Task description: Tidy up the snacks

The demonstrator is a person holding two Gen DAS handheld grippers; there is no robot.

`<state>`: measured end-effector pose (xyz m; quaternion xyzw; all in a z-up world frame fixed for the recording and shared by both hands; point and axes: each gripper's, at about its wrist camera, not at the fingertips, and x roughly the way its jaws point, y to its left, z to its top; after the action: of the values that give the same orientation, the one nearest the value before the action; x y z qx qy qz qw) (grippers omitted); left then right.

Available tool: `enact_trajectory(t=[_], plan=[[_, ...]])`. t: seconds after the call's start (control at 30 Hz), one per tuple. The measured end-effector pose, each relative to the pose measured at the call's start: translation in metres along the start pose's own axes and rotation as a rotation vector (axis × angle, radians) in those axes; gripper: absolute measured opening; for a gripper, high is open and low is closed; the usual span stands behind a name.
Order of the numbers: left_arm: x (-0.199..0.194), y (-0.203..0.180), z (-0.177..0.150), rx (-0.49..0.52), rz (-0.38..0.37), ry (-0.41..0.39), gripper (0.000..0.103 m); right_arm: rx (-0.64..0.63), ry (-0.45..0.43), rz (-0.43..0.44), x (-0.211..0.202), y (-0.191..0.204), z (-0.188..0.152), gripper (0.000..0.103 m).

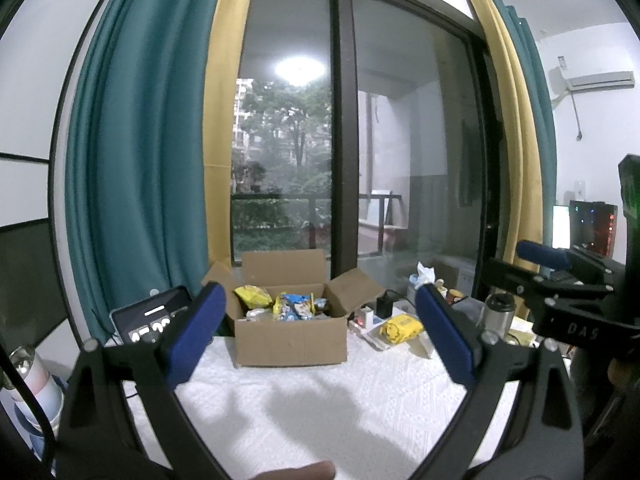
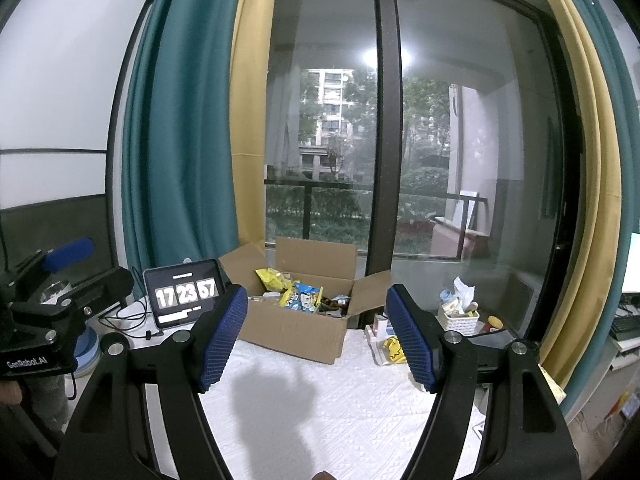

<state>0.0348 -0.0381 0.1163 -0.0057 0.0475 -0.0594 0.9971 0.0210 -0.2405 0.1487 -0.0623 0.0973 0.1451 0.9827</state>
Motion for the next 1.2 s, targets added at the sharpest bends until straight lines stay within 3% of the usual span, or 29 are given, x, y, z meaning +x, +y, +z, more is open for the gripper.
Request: enact_trajectory(t=[1.2], plan=[[-0.0034,-0.0074,0.0033,-0.003,-0.001,0.001,0.097,0.006,0.001,-0.006,-0.0009,-0.0019,-0.0002,0.075]])
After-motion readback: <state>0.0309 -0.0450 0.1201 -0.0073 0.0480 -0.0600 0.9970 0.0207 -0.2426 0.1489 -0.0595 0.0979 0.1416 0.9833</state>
